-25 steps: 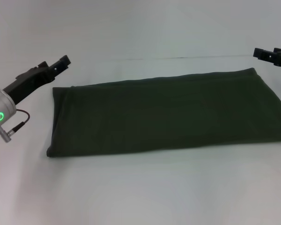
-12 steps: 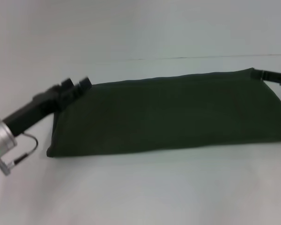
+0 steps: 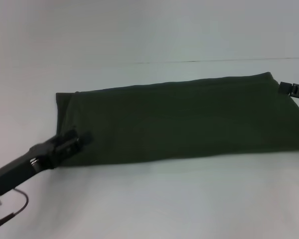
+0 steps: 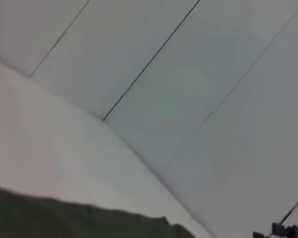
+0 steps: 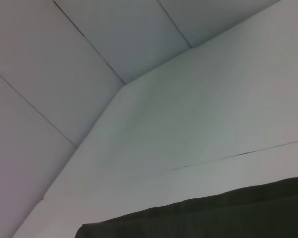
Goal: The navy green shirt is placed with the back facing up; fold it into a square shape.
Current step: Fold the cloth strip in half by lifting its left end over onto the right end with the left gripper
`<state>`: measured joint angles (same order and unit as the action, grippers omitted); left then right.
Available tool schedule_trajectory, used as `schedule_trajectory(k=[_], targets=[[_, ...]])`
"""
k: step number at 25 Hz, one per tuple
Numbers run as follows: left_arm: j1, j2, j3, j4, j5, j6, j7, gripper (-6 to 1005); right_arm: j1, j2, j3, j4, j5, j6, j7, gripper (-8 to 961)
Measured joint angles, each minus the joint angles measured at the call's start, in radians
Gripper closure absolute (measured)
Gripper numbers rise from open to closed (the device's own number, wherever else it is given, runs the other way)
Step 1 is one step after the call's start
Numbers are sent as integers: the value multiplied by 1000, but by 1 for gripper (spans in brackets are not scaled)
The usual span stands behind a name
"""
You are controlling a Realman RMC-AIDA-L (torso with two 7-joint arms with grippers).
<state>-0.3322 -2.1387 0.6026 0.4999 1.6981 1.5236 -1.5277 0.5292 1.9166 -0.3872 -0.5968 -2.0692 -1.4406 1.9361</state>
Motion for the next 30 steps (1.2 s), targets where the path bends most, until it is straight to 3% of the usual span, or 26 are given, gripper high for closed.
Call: schedule_trajectory(k=[7,13,23,30], targets=[[50,11,-10,40,24,-25,-5,147,1,-1,-6,0,-2,8,1,188],[55,27,-8,61,78,-129,1,147,0,0,-4,6,-2,21,1,188],[46,14,-1,58,132,-285,22,147,-1,1,-1,8,-1,26,3,188],[38,4,0,59,136,-294,25,146,1,1,-1,5,0,26,3,188]])
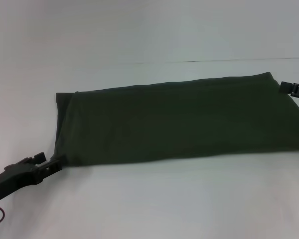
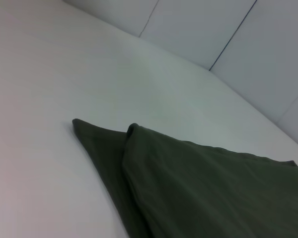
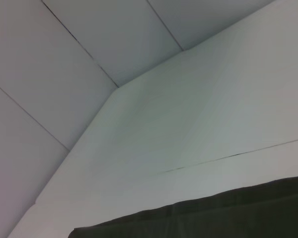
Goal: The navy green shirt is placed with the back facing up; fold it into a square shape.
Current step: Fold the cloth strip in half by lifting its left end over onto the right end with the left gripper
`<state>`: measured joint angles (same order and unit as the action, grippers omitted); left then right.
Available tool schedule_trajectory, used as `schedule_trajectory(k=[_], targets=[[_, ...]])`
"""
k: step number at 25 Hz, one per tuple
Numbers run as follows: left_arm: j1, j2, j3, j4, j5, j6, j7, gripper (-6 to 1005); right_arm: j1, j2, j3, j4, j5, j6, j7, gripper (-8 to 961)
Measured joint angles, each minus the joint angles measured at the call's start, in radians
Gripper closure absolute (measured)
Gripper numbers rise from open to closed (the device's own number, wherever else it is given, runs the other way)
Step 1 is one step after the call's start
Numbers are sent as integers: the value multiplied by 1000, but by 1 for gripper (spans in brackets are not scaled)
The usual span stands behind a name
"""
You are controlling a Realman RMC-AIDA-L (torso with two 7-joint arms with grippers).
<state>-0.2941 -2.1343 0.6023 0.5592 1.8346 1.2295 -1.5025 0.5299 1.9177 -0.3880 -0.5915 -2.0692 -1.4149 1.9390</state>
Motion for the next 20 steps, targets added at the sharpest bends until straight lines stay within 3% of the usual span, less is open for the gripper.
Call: schedule_trajectory(k=[15,20], targets=[[-17,-3,28,-4,5,-13,4,147,-5,2,0,2,-1,6,0,187],[-17,-3,23,1,18,-27,1,312,-7,4,0,0,-1,6,0,188]])
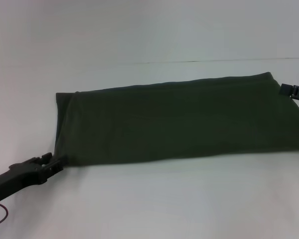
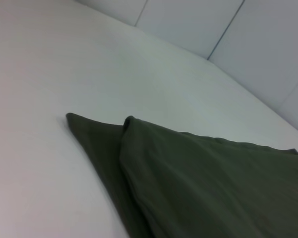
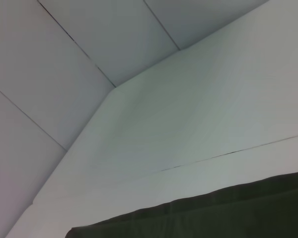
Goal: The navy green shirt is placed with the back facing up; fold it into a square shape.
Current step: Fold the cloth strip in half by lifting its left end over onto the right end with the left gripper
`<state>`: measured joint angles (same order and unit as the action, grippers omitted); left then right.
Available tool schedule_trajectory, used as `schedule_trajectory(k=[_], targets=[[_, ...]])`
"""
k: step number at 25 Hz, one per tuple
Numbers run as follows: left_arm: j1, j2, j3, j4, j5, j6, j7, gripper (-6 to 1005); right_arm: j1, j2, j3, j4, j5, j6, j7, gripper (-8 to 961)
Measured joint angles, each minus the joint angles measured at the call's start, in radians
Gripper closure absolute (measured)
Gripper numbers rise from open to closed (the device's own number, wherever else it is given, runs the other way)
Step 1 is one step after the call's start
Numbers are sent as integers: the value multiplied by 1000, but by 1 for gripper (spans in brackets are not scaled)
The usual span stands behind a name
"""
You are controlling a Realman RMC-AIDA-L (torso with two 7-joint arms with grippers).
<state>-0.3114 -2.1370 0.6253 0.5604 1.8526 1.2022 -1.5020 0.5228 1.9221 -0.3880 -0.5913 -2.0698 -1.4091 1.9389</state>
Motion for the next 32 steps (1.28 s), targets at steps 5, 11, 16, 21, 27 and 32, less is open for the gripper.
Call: schedule_trajectory(k=[5,11,16,21,27,32], targets=[[-1,-1,3,3,1,-6,-3,498,-1,1,0,-2,0,0,0,189],[-5,-9,4,18,5,-9,-5,702,-11,0,0,-2,-4,-1,0,190],[-8,-11,4,23,8,-7,-8,808,-25,-8,-7,-2,-10,5,20,191],[-8,-13,4,29,8,2,-9,911,-35,-26,-11,-3,-81,41,89,192],[-10,-13,4,31,8,12,-6,985,-35,-32,-11,-4,-166,49,144,199],[-10,-14,4,37,8,13,-5,985,-43,-33,-8,-5,-191,47,166,210]])
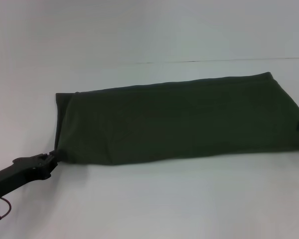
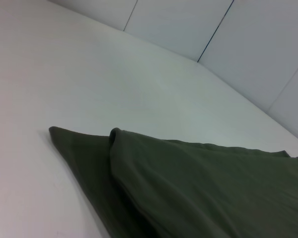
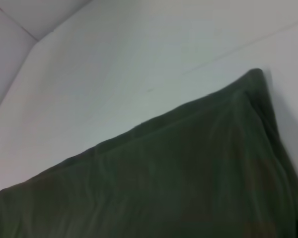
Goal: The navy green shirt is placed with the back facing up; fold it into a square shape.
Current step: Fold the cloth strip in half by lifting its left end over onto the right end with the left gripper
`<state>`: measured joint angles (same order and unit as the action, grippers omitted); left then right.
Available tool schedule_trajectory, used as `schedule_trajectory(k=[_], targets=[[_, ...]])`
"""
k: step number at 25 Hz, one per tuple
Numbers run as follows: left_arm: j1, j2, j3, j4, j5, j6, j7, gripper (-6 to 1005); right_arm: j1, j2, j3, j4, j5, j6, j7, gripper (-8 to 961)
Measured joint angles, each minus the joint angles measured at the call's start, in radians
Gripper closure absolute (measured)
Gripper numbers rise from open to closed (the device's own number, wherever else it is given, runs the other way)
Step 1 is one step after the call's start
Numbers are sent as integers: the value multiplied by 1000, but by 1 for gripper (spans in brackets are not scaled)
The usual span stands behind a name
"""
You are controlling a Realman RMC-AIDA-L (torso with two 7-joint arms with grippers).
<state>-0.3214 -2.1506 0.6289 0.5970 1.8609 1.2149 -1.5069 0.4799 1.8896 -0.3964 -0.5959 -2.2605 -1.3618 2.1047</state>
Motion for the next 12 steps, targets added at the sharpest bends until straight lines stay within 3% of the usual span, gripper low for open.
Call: schedule_trajectory(k=[12], targets=[[-3,0,0,3,0,1,-4,984,-42,-11,5,-1,0,14,18,236]])
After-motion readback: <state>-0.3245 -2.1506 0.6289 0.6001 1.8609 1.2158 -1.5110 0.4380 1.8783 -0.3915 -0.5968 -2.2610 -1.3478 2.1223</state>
